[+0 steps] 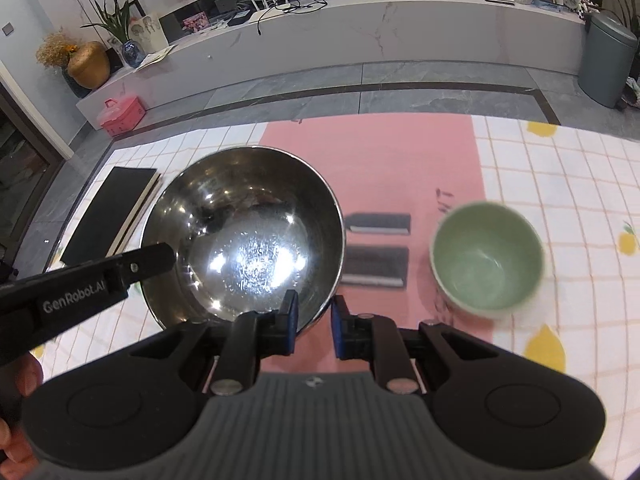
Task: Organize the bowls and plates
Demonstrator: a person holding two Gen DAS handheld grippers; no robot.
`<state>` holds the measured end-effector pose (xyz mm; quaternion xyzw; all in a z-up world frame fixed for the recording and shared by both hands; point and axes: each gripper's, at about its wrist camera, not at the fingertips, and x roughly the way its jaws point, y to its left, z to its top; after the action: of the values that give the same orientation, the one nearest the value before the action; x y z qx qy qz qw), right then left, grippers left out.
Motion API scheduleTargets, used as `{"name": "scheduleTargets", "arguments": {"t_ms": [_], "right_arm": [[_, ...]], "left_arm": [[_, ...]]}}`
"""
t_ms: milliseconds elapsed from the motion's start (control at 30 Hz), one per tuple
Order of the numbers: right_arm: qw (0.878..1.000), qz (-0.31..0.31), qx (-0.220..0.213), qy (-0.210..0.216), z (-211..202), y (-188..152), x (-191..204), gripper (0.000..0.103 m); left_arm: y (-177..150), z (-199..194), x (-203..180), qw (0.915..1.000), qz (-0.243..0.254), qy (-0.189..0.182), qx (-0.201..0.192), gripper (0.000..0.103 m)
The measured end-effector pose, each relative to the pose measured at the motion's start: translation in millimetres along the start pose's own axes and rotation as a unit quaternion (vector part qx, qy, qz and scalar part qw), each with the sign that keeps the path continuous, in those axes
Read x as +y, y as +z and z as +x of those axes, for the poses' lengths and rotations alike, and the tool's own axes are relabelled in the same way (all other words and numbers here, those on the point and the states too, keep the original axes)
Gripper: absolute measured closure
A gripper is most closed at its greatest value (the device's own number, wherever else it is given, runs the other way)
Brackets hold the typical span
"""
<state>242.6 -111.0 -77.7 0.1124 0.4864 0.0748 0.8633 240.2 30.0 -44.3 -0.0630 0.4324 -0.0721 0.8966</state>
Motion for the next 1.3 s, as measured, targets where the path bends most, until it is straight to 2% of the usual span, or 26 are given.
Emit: {"name": "scheduleTargets", "arguments": {"t_ms": [233,533,767,1000,1300], "right_arm": [[1.0,0.012,-0.005,-0.001,-44.8,-36.2,-11.2,0.088],[0.999,0.037,-0.004,0.005,-95.0,-80.0,-42.7,0.088],[0.999,0.049,0.001,-0.004,-125.4,-109.0,-69.6,0.088],[0.998,0.063,0.023,-0.007,-141.5,-135.7,-93.8,0.088],[0.996,0.064,0.055,-0.014,-134.0,-155.4,-106.7,0.088]], "left_arm": [[-27.3,-36.1,-26.3,0.9999,0.012,-0.002,-0.007,0.093],[-65.0,-66.8,-51.6,0.9995,0.011,-0.03,0.005,0.093],[-96.4,-74.3,-73.8,0.9978,0.013,-0.057,0.033,0.093],[-120.6,-76.4,-88.9,0.9942,0.02,-0.083,0.066,0.092],[-143.4,-64.8,-97.5,0.9899,0.03,-0.085,0.109,0.092]]}}
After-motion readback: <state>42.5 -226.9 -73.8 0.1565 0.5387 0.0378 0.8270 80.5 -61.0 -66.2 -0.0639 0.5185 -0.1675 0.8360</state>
